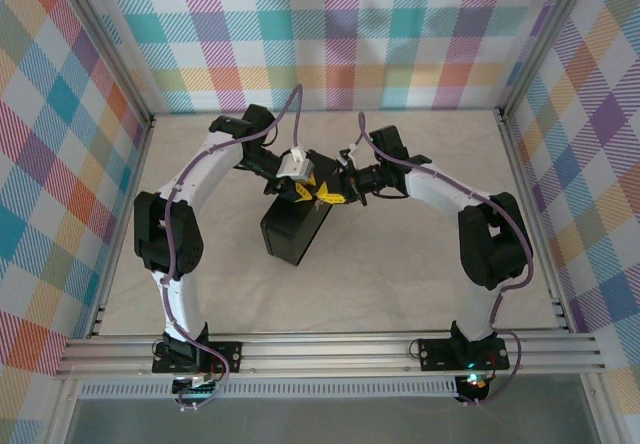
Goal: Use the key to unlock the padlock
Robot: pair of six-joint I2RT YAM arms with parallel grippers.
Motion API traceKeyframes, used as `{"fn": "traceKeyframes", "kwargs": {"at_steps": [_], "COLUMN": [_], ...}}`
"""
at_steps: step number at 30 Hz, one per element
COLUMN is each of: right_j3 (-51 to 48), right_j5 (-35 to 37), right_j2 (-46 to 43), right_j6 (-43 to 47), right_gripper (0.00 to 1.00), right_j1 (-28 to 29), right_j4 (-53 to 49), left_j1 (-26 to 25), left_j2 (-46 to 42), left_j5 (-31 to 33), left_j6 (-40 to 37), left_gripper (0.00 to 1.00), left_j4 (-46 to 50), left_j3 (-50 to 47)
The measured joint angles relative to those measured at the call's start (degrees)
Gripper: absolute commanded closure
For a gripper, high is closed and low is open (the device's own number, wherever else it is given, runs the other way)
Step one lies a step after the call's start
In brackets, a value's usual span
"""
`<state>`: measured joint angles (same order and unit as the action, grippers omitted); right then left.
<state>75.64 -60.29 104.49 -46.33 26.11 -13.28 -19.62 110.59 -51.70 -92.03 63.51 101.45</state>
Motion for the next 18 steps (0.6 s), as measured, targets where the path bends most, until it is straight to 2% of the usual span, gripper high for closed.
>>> {"fn": "traceKeyframes", "kwargs": {"at_steps": [8, 13, 18], "right_j3": [0.3, 0.2, 0.1], "right_j5": [1.0, 2.0, 4.8], "right_j2": [0.6, -1.0, -4.4], "right_j6": [-2.9, 1.9, 11.3], "right_gripper": [0.80, 0.74, 0.75], "right_j1": [0.7, -0.8, -6.5], "right_j4": [1.3, -1.5, -8.8], "left_j1": [0.3, 0.1, 0.1], "left_j2": [-0.3, -0.5, -0.5], "left_j5": [0.7, 0.1, -0.2], "left_j6": [1.2, 2.3, 2.9], "left_gripper": [0.72, 0.72, 0.72], "left_j4": [-1.0, -2.1, -2.3], "left_j3": [-0.7, -1.4, -1.6]}}
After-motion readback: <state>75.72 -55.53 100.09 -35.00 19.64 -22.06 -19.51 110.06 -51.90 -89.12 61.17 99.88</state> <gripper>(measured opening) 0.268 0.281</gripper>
